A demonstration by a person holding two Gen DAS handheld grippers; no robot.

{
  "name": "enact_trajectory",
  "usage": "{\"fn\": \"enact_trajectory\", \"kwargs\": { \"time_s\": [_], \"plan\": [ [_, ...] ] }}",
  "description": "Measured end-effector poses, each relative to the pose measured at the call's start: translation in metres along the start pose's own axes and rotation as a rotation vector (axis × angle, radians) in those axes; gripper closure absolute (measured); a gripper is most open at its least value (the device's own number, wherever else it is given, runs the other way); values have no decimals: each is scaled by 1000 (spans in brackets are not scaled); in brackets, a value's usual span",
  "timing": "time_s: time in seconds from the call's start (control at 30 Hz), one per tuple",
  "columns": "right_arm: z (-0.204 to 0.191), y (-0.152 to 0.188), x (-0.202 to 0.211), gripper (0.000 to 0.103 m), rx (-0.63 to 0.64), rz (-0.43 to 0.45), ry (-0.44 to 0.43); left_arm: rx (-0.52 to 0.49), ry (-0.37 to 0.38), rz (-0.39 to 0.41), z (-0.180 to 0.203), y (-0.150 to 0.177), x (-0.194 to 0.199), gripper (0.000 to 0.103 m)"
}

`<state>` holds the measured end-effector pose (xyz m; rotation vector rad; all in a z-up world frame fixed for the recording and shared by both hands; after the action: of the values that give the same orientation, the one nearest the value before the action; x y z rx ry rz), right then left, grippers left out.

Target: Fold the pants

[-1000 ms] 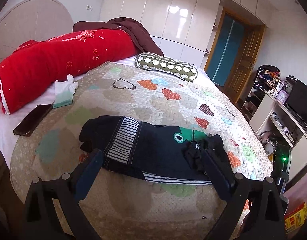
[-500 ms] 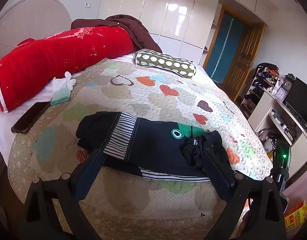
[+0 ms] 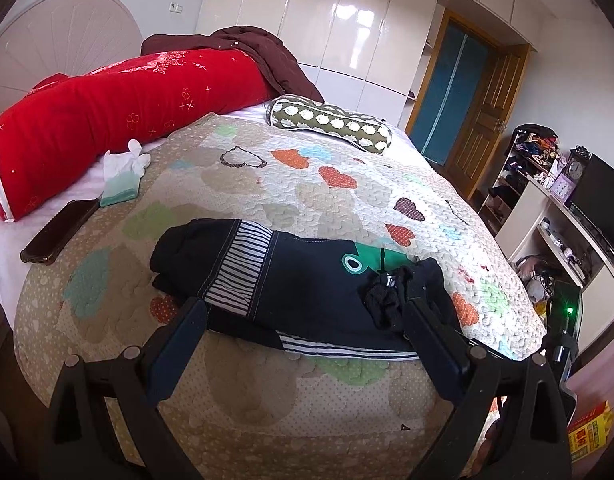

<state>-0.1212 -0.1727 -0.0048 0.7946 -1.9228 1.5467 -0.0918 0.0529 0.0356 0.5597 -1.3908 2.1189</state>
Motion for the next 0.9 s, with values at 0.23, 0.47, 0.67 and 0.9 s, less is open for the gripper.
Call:
{"fn": "enact_trajectory", "kwargs": {
  "time_s": [0.23,0.47,0.67,0.9],
  "plan": [
    [0,1,0,36,-6,-4,1,2,0,-12,-1,2,-2,5],
    [2,2,-2,35,-16,-10,2,-1,-1,-23,0,4,-3,5],
    [2,3,-1,35,-14,-10,6,-1,1,-23,-1,4,-4,5],
    [1,4,-2,35,-18,-10,8,4,-4,-27,-1,4,-4,5]
  ]
}}
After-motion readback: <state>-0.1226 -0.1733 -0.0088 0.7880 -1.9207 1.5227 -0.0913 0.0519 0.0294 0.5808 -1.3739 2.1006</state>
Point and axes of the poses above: each gripper's, at about its wrist camera, not at the fingertips, and x roughly against the way its jaws point, z to its right, y to its underside, the point moved 5 cm from there along -x, roughly the way its jaws point, and after that the axes turned 12 degrees about x, right-handed, at the moved point
